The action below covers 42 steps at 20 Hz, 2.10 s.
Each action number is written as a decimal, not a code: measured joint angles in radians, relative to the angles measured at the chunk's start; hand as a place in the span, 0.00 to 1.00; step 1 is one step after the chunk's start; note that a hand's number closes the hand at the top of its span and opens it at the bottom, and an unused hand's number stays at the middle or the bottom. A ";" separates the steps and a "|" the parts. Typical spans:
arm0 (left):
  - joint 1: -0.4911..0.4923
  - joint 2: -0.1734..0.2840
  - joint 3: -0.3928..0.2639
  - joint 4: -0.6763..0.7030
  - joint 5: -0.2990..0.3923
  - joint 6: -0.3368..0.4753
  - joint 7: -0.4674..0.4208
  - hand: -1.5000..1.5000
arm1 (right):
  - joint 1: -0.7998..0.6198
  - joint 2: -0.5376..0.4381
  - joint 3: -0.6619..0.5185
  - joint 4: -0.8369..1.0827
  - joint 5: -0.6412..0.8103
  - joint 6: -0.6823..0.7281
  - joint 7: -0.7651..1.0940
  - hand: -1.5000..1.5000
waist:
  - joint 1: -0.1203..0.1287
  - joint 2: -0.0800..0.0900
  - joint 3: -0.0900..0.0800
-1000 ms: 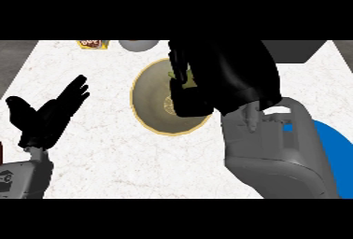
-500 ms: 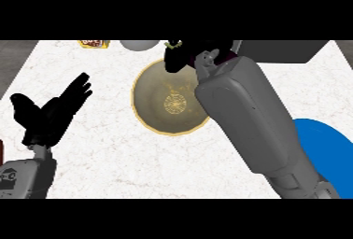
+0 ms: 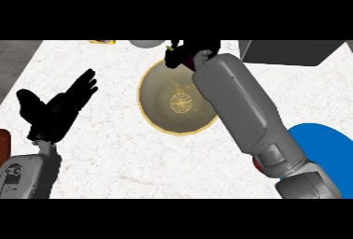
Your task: Pick the eggplant from the plate and place it in the bowl
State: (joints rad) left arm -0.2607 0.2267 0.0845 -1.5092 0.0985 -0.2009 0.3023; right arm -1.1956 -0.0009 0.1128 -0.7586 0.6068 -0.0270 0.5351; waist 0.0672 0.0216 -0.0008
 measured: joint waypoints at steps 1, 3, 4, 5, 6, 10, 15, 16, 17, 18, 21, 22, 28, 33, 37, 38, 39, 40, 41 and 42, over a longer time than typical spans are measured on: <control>-0.005 -0.003 -0.003 0.007 -0.004 0.000 -0.006 0.50 | -0.005 0.000 -0.009 0.030 -0.033 -0.023 -0.009 0.00 | 0.005 0.002 0.000; -0.015 -0.008 -0.011 0.012 -0.010 0.000 -0.011 0.50 | -0.013 0.000 -0.035 0.083 -0.098 -0.070 -0.026 0.00 | 0.017 0.005 0.000; -0.018 -0.010 -0.013 0.015 -0.009 -0.002 -0.012 0.50 | -0.019 0.001 -0.047 0.109 -0.128 -0.091 -0.041 0.00 | 0.022 0.006 0.000; -0.021 -0.011 -0.016 0.010 -0.008 -0.002 -0.003 0.50 | -0.020 0.001 -0.061 0.136 -0.153 -0.110 -0.065 0.00 | 0.026 0.007 0.000; -0.026 -0.012 -0.017 0.012 -0.008 -0.003 -0.003 0.50 | -0.021 0.001 -0.067 0.161 -0.178 -0.131 -0.092 0.00 | 0.028 0.008 0.000; -0.043 -0.008 -0.011 0.030 -0.008 -0.005 -0.002 0.50 | -0.049 0.001 -0.081 0.243 -0.250 -0.221 -0.202 0.00 | 0.035 0.009 0.000; -0.042 -0.010 -0.004 0.045 -0.002 -0.012 -0.018 0.50 | -0.085 0.001 -0.087 0.334 -0.279 -0.340 -0.314 0.00 | 0.034 0.010 0.000; -0.039 -0.008 -0.004 0.040 0.001 -0.014 -0.012 0.50 | -0.091 0.001 -0.089 0.346 -0.284 -0.368 -0.329 0.00 | 0.032 0.008 0.000; -0.040 -0.004 0.001 0.035 0.002 -0.012 -0.005 0.50 | -0.093 0.001 -0.094 0.359 -0.287 -0.394 -0.348 0.00 | 0.028 0.007 0.000; -0.037 0.000 0.004 0.027 0.005 -0.015 -0.003 0.50 | -0.101 0.001 -0.099 0.372 -0.288 -0.417 -0.360 0.00 | 0.024 0.005 0.000; -0.016 0.015 0.023 0.018 0.013 -0.019 -0.003 0.50 | -0.108 -0.018 -0.119 0.393 -0.285 -0.464 -0.398 0.00 | 0.002 -0.001 0.000; -0.014 0.011 0.025 0.023 0.009 -0.013 -0.006 0.50 | -0.104 -0.022 -0.125 0.392 -0.285 -0.482 -0.408 0.00 | -0.008 -0.003 0.000; 0.014 0.005 0.033 0.016 -0.012 0.017 -0.007 0.50 | -0.048 -0.111 -0.152 0.339 -0.297 -0.467 -0.464 0.00 | -0.050 -0.018 0.001; 0.046 0.031 0.069 0.016 0.009 0.000 -0.010 0.50 | 0.054 -0.180 -0.125 0.166 -0.315 -0.329 -0.531 0.00 | -0.085 -0.031 0.001; 0.080 0.025 0.073 0.014 0.002 0.004 -0.027 0.50 | 0.170 -0.228 -0.107 -0.047 -0.353 -0.228 -0.534 0.00 | -0.110 -0.040 0.001; 0.089 0.022 0.072 0.007 0.002 0.007 -0.024 0.50 | 0.200 -0.237 -0.104 -0.104 -0.368 -0.201 -0.533 0.00 | -0.116 -0.043 0.001; 0.097 0.024 0.076 0.001 0.003 0.008 -0.024 0.50 | 0.233 -0.244 -0.103 -0.160 -0.390 -0.167 -0.540 0.00 | -0.121 -0.046 0.001; 0.099 0.026 0.082 -0.005 0.007 0.010 -0.016 0.50 | 0.272 -0.239 -0.098 -0.212 -0.411 -0.139 -0.549 0.00 | -0.127 -0.049 0.001; 0.109 0.032 0.088 -0.007 0.014 0.003 -0.019 0.50 | 0.303 -0.250 -0.103 -0.266 -0.441 -0.101 -0.552 0.00 | -0.132 -0.050 0.002; 0.109 0.031 0.089 -0.009 0.012 0.008 -0.016 0.50 | 0.342 -0.253 -0.099 -0.322 -0.465 -0.069 -0.552 0.00 | -0.138 -0.051 0.002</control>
State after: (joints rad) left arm -0.1519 0.2575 0.1740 -1.5177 0.1106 -0.1932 0.2868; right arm -0.8535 -0.2536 0.0135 -1.0804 0.1419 -0.0956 -0.0167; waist -0.0708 -0.0295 0.0008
